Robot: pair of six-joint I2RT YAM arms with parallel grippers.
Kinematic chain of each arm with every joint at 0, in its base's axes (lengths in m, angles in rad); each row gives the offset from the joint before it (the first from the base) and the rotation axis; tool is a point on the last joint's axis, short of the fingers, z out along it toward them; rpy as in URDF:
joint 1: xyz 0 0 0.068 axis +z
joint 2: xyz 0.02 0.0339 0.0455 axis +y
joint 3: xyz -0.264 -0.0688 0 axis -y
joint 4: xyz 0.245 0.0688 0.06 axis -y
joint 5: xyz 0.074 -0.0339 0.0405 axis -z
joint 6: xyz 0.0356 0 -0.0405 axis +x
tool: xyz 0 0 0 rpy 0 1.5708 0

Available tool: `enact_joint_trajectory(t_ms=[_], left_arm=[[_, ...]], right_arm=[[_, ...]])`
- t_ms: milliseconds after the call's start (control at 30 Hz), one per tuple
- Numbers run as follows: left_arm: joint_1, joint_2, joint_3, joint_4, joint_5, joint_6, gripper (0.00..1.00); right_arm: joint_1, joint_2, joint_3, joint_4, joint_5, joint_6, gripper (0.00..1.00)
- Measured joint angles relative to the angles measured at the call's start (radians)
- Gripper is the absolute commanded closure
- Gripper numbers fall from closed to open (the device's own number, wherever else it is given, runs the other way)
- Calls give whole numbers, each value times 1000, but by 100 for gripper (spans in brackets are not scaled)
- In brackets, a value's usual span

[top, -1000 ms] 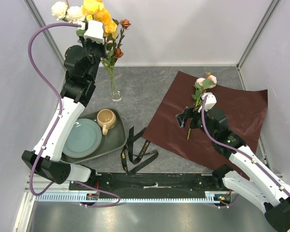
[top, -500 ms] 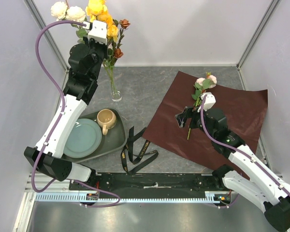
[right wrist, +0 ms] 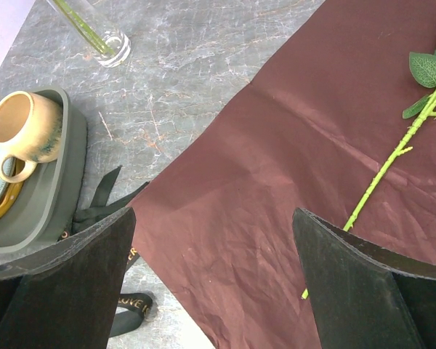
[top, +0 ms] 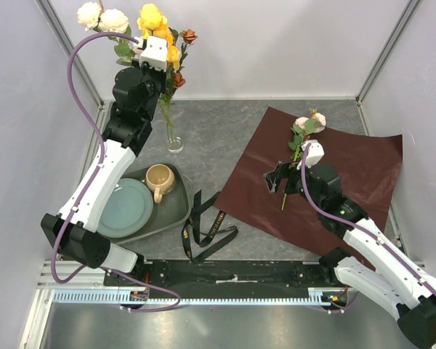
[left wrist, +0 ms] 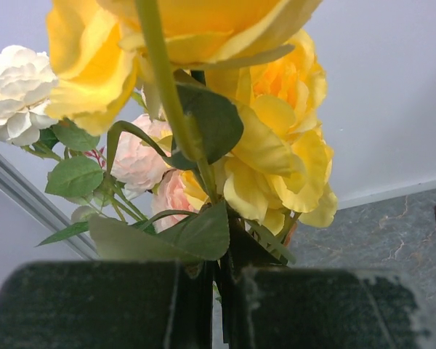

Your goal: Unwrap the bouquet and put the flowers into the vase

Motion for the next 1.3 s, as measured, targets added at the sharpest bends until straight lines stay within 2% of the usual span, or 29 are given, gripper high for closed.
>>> enact_joint_trajectory(t_ms=[867,1300], left_arm=[[0,-17,-218,78,-29,-100,98],[0,-27,-278,150,-40,-111,98]], right_arm=[[0,0,-5,8,-12,11,4],[0,5,-24,18,-23,25,4]])
